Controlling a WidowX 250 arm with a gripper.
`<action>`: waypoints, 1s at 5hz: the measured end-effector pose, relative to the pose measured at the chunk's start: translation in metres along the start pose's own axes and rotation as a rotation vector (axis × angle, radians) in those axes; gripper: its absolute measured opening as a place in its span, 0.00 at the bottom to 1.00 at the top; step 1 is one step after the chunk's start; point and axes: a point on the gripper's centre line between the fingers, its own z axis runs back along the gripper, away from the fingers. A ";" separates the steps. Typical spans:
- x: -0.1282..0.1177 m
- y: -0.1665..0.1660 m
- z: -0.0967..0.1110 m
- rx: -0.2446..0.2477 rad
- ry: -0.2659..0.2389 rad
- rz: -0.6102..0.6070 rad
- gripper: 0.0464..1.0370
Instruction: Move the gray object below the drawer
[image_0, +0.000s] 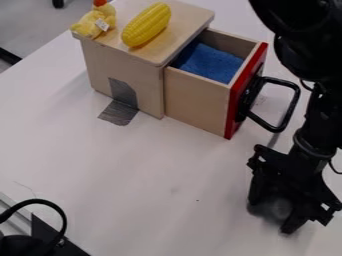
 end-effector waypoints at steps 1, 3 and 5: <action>-0.001 0.001 0.002 0.007 -0.010 -0.003 0.53; -0.012 0.002 0.031 -0.007 -0.106 0.001 0.41; -0.047 0.031 0.056 0.002 -0.173 0.084 0.41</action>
